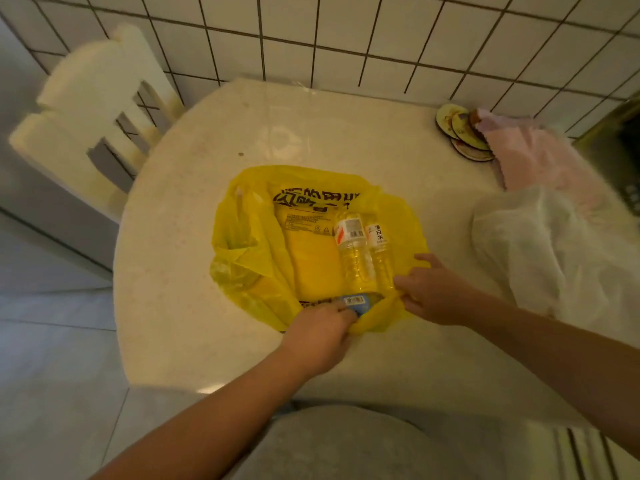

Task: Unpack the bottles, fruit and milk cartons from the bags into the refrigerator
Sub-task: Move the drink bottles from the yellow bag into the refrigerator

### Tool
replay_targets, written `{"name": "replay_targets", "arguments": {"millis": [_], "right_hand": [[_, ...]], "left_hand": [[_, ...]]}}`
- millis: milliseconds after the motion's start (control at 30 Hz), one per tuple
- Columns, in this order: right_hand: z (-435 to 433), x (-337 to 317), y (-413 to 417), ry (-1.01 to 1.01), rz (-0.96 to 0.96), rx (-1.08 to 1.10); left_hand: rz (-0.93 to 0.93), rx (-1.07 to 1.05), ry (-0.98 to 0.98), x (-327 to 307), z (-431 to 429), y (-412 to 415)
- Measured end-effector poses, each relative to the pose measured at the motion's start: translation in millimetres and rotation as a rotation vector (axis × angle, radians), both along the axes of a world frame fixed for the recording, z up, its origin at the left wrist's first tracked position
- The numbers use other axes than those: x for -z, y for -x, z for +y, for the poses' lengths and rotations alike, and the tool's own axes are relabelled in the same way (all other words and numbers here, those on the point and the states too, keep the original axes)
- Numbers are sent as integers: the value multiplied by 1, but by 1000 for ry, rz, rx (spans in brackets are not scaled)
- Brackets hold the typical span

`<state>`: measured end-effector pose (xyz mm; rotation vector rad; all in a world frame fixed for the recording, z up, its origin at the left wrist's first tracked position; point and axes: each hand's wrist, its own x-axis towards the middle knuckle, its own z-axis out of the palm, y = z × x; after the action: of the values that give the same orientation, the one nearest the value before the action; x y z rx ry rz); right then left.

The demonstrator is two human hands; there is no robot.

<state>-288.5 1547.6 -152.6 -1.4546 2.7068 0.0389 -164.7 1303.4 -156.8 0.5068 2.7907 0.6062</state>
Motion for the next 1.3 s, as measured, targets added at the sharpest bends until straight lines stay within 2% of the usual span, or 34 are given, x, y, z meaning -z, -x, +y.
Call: {"name": "replay_targets", "arguments": {"millis": [133, 200, 267, 333, 400, 467, 533, 600, 667, 800, 1033, 1300], "right_hand": [[44, 10, -4, -25, 2, 83], [55, 15, -11, -77, -104, 165], [54, 15, -19, -133, -245, 255], [45, 13, -21, -40, -274, 315], [36, 12, -18, 154, -194, 305], [21, 8, -13, 285, -172, 263], [-1, 3, -7, 314, -225, 221], [-26, 1, -1, 297, -254, 200], [-48, 2, 7, 227, -227, 212], [-76, 9, 22, -41, -231, 230], [-92, 3, 45, -408, -127, -26], [-97, 7, 53, -565, 98, -287]], "left_hand": [[-90, 20, 86, 4, 26, -7], [-169, -47, 102, 8, 36, -14], [-224, -185, 39, 11, 40, -20], [-171, -327, -38, 14, 40, -23], [-25, -424, -78, 18, 39, -23], [68, -487, -23, 21, 39, -18], [43, -546, 60, 21, 40, -12], [-80, -609, 138, 20, 43, -6], [-188, -663, 200, 20, 44, -2], [-311, -762, 260, 22, 37, -4], [-476, -880, 244, 35, 10, -17], [-573, -784, -121, 39, -29, -31]]}}
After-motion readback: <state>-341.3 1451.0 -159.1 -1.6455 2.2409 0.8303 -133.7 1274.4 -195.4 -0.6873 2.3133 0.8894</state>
